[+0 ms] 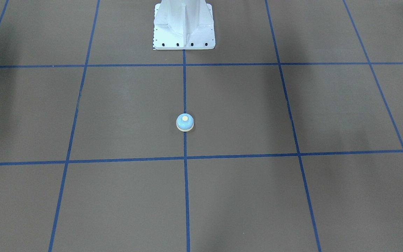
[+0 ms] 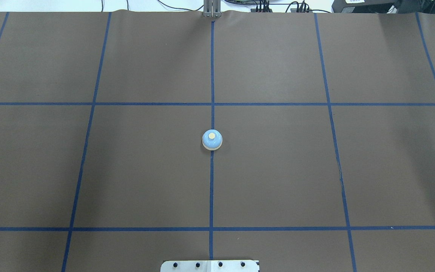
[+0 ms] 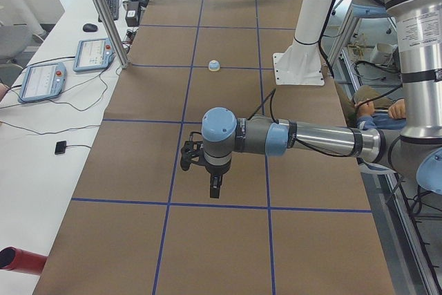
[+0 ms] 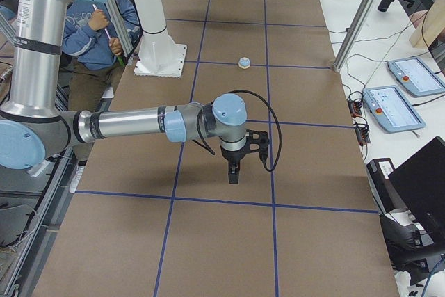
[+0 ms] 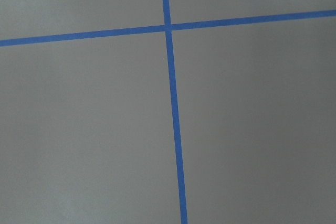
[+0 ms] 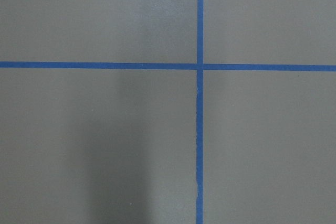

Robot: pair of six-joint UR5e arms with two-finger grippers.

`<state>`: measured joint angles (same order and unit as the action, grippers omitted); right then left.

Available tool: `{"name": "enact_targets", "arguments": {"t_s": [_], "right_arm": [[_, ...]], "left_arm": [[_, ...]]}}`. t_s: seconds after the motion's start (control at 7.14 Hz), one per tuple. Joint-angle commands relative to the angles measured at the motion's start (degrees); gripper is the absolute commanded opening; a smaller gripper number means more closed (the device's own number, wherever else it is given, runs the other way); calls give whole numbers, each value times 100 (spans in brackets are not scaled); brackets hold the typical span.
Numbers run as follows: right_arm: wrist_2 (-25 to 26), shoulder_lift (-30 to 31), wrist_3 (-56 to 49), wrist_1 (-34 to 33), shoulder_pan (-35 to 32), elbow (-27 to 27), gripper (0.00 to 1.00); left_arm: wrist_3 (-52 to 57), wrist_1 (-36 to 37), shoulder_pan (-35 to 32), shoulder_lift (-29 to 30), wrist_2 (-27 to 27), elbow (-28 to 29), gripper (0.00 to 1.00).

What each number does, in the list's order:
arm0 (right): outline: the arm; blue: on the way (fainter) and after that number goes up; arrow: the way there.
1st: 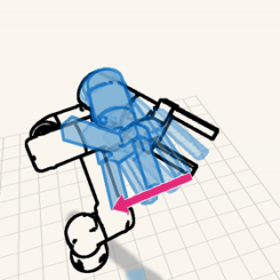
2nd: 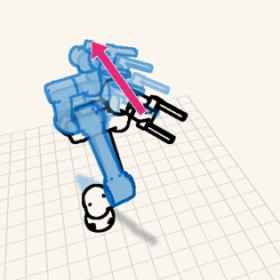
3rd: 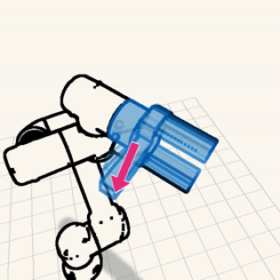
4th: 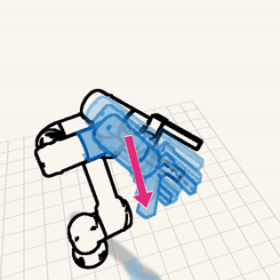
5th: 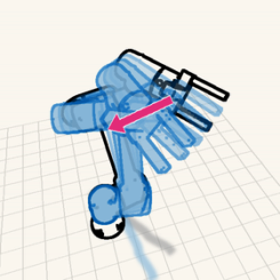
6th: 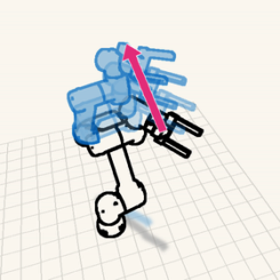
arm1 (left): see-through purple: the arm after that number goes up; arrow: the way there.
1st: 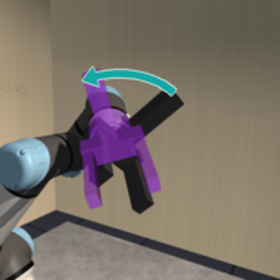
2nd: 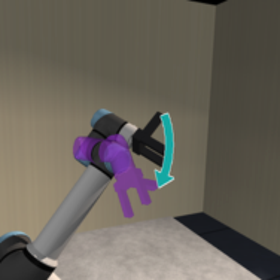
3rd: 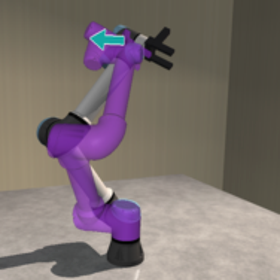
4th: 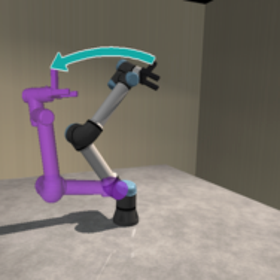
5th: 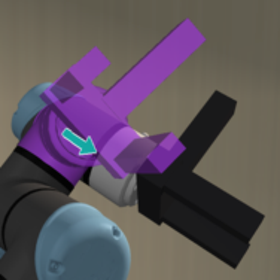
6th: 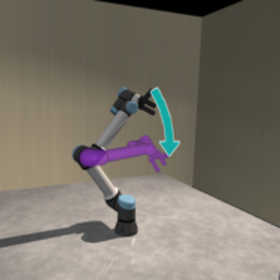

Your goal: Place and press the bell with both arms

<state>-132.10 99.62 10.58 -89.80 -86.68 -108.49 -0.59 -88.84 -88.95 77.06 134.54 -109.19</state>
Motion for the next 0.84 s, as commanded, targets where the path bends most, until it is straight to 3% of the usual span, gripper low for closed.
{"name": "enact_targets", "arguments": {"t_s": [0.0, 0.7], "right_arm": [[-26, -713, -73, -1115, -33, 47, 100], [9, -470, -82, -1137, -24, 109, 100]], "left_arm": [[-20, 7, -9, -7, 29, -49, 100], [-73, -2, -8, -85, -33, -215, 100]]}}
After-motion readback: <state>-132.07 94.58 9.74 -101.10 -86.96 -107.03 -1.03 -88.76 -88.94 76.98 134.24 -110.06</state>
